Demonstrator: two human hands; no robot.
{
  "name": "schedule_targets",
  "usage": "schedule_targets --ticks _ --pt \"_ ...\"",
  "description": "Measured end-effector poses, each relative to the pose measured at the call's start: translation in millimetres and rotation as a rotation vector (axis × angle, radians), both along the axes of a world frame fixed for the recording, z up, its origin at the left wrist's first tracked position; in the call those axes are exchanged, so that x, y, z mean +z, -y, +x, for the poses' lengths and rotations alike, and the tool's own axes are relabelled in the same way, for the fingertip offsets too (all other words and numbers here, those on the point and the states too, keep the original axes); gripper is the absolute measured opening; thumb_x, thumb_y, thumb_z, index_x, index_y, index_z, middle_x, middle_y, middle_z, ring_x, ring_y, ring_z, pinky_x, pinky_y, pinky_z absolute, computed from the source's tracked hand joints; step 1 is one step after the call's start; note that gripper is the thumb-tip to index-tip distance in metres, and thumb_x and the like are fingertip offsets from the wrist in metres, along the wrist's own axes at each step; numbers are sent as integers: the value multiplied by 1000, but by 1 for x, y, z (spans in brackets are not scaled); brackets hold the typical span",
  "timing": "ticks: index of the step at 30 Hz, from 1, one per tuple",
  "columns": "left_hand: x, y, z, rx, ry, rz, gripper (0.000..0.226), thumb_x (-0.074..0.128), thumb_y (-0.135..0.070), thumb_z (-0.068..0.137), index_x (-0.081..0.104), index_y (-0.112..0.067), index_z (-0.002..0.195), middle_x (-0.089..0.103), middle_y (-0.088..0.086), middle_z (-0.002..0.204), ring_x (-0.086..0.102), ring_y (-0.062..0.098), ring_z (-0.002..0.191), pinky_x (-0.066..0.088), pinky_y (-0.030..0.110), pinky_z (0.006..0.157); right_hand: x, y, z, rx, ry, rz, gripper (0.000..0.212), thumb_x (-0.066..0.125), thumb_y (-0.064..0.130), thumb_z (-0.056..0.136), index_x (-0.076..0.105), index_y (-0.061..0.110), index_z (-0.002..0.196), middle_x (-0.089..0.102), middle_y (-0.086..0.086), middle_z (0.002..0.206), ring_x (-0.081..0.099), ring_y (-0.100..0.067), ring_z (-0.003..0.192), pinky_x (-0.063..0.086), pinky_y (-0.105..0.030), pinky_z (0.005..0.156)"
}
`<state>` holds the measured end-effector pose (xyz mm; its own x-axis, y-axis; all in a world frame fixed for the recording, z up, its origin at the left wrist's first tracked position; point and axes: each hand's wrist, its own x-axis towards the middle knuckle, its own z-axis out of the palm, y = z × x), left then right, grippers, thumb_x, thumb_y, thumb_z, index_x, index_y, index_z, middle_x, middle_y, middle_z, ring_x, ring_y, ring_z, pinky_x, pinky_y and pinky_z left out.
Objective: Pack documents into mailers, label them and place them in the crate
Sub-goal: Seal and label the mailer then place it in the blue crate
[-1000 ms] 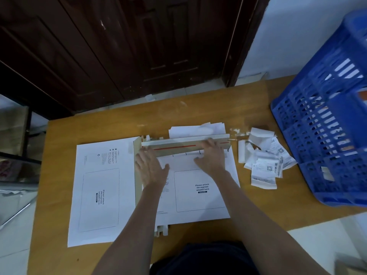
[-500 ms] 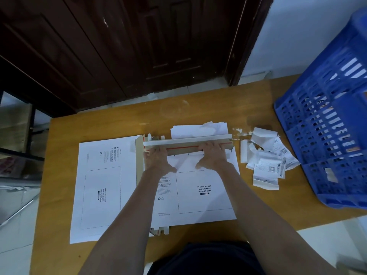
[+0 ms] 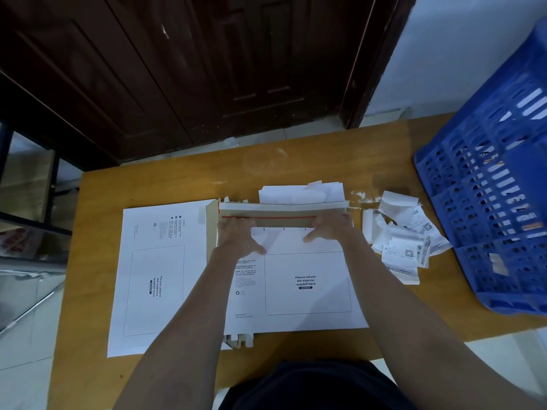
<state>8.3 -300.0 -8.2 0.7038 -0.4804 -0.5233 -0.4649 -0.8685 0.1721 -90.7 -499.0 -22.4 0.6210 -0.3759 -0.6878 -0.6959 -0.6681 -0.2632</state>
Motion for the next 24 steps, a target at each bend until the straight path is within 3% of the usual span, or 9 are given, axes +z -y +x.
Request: schedule_targets --ticks 3,8,12,20,24 --pt "1 -1 1 10 -25 -24 62 81 -49 63 54 -22 111 61 -1 109 50 23 111 27 36 101 -4 4 0 25 -12 14 33 73 53 70 61 23 74 55 2 85 51 -20 101 26 -35 91" --pt "4 -5 3 40 -40 -57 56 83 -55 59 52 -24 94 63 -3 94 57 20 96 42 31 92 -5 5 2 55 -46 0 37 71 59 69 61 25 77 59 2 89 51 -20 102 28 -36 96" --pt "2 -9 2 89 -54 -65 58 82 -59 57 58 -22 94 65 -1 92 58 18 94 46 26 85 -10 3 0 31 -33 -60 48 71 65 64 61 21 80 57 2 89 52 -21 108 33 -37 104" --pt "-4 -10 0 89 -71 -40 66 79 -61 60 62 -19 108 65 0 104 57 20 106 48 31 96 -12 2 -2 -23 -28 -61 57 73 64 62 69 18 95 59 -2 107 47 -25 119 32 -38 108" --pt "-10 -10 -1 71 -65 -15 69 78 -61 62 62 -20 116 61 2 118 54 22 114 45 35 100 -16 0 -4 -43 2 -88 52 74 61 62 70 21 96 60 -2 109 45 -25 122 31 -37 109"
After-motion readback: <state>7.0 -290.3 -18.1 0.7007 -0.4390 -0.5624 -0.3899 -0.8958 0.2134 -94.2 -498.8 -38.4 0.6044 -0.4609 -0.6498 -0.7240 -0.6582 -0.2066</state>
